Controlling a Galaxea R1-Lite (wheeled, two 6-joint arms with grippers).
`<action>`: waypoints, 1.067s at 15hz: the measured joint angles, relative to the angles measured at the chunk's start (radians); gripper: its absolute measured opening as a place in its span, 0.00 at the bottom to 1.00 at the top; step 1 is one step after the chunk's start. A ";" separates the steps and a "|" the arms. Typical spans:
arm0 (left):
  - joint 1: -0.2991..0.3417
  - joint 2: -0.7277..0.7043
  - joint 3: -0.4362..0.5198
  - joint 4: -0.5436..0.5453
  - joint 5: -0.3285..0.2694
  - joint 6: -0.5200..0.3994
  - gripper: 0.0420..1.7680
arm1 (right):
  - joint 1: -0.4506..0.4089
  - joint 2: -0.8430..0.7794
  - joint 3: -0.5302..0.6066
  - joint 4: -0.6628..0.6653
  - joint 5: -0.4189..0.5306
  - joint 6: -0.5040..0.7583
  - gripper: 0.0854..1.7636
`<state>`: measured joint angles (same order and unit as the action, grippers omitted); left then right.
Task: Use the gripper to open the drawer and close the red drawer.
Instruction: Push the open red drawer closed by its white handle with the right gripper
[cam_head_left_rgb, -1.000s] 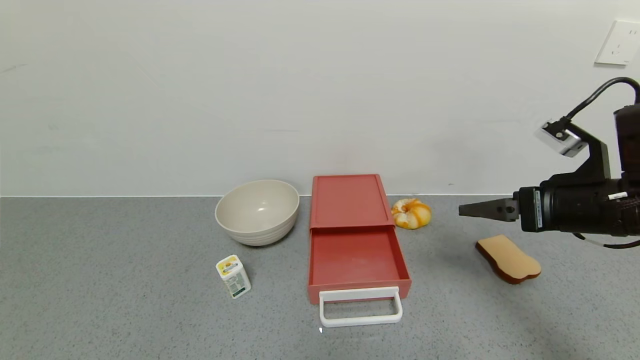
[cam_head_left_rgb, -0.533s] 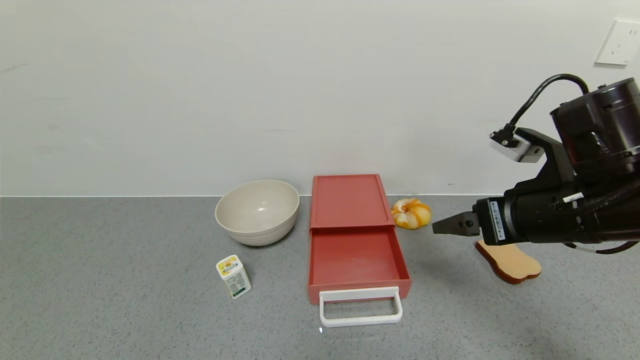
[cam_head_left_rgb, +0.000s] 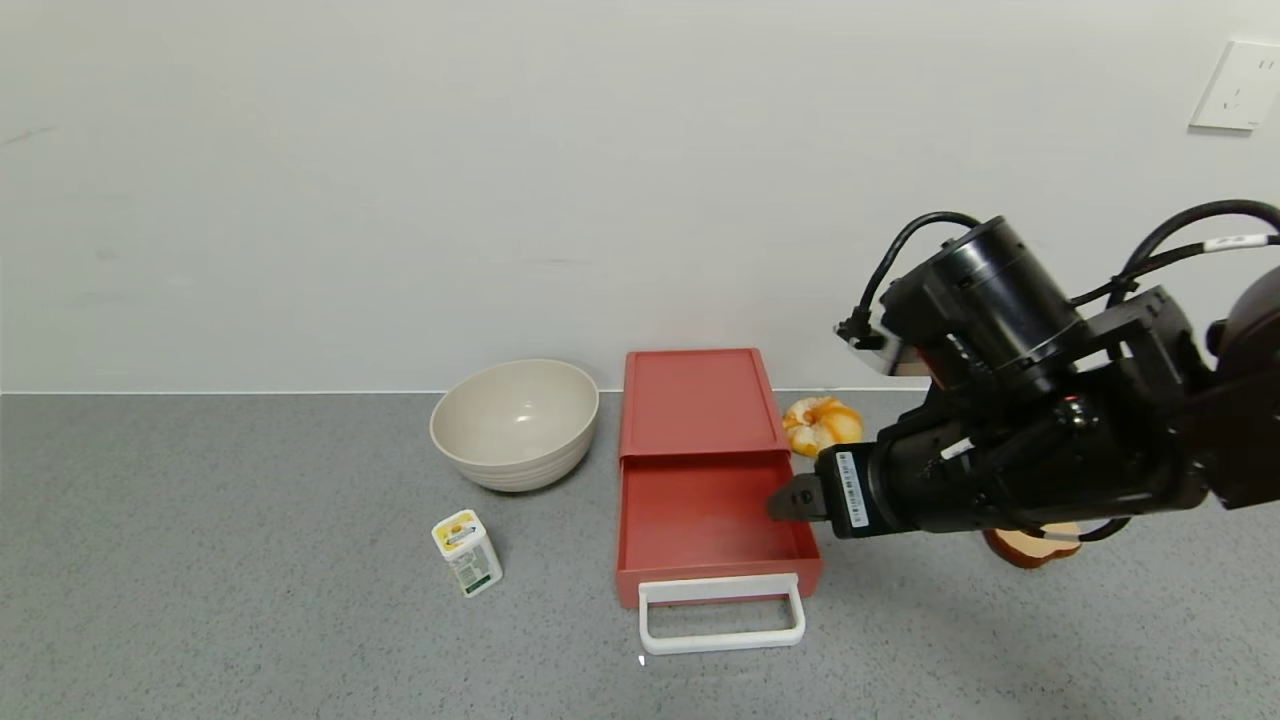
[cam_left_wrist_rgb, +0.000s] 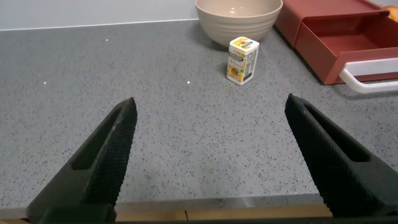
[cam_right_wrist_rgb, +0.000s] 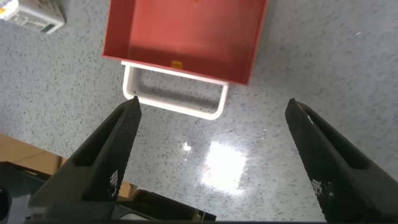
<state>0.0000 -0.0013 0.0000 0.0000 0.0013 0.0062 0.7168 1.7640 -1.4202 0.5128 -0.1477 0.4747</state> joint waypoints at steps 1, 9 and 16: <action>0.000 0.000 0.000 0.000 0.000 0.000 0.97 | 0.014 0.024 -0.009 0.007 -0.005 0.023 0.97; 0.000 0.000 0.000 0.000 0.000 -0.001 0.97 | 0.108 0.208 -0.099 0.095 -0.042 0.161 0.97; 0.000 0.000 0.000 0.001 0.000 -0.001 0.97 | 0.155 0.341 -0.221 0.193 -0.042 0.229 0.97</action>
<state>0.0000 -0.0013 0.0000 0.0009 0.0013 0.0047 0.8721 2.1047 -1.6413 0.7055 -0.1894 0.7038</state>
